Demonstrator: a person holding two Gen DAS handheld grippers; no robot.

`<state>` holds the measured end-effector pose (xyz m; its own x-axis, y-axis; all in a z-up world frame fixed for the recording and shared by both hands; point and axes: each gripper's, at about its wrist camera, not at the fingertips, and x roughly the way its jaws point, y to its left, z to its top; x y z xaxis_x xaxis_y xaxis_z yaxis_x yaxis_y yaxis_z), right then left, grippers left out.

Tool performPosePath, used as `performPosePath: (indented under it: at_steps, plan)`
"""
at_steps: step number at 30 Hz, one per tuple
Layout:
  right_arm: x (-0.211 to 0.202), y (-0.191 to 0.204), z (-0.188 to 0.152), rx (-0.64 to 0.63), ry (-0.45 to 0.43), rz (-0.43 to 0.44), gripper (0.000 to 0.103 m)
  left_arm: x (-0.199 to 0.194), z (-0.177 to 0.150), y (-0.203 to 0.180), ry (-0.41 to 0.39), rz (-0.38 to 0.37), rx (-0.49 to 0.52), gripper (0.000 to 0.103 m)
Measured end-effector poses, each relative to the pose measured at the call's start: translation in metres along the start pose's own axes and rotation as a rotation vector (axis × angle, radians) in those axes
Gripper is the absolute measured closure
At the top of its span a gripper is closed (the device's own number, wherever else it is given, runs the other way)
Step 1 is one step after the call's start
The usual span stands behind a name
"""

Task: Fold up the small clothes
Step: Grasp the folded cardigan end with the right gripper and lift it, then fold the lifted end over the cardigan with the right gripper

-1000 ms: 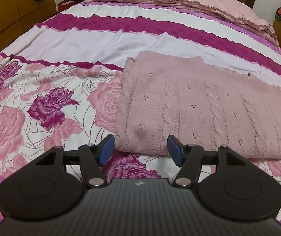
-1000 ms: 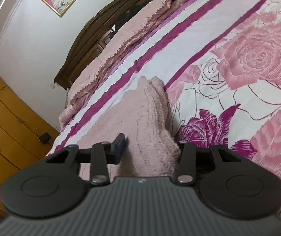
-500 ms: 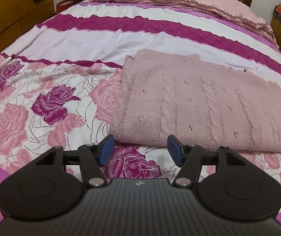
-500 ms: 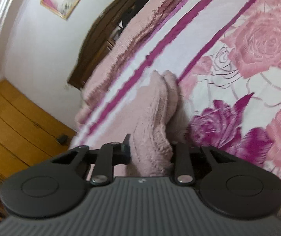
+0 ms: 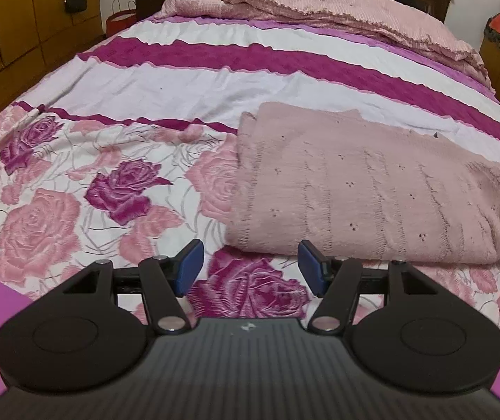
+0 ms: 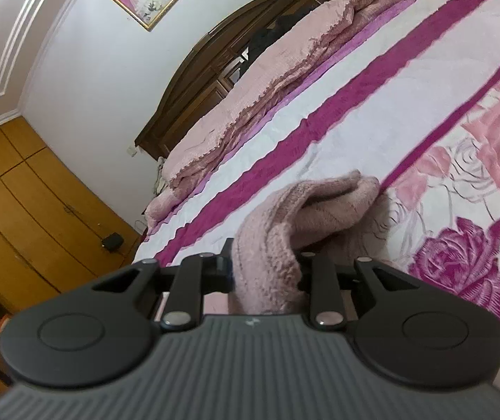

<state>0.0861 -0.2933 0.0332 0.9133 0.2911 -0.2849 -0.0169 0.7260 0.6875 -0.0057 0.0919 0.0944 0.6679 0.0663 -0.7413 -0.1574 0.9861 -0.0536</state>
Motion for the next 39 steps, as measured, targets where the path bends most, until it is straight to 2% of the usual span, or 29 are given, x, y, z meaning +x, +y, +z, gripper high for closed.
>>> performPosePath:
  at_steps: [7, 15, 21, 28, 31, 35, 39]
  plan:
    - [0.015, 0.053, 0.004, -0.107, 0.011, 0.044, 0.077, -0.015, -0.004, 0.022, -0.036, 0.033, 0.002, 0.036]
    - [0.046, 0.141, -0.013, -0.297, 0.081, 0.122, 0.077, -0.019, -0.009, 0.054, -0.047, 0.064, -0.049, 0.036]
    - [0.08, 0.176, -0.055, -0.384, 0.192, 0.117, 0.077, -0.019, -0.014, 0.075, -0.046, 0.082, -0.087, 0.036]
    - [0.124, 0.168, -0.12, -0.418, 0.359, 0.063, 0.077, -0.016, -0.024, 0.095, -0.035, 0.091, -0.116, 0.036]
    - [0.128, 0.167, -0.128, -0.416, 0.356, 0.061, 0.077, -0.016, -0.027, 0.104, -0.034, 0.094, -0.129, 0.036]
    - [0.125, 0.18, -0.121, -0.41, 0.325, 0.064, 0.077, -0.015, -0.03, 0.116, -0.037, 0.093, -0.154, 0.036]
    - [0.116, 0.21, -0.118, -0.501, 0.263, 0.091, 0.077, -0.016, -0.032, 0.126, -0.047, 0.081, -0.177, 0.036]
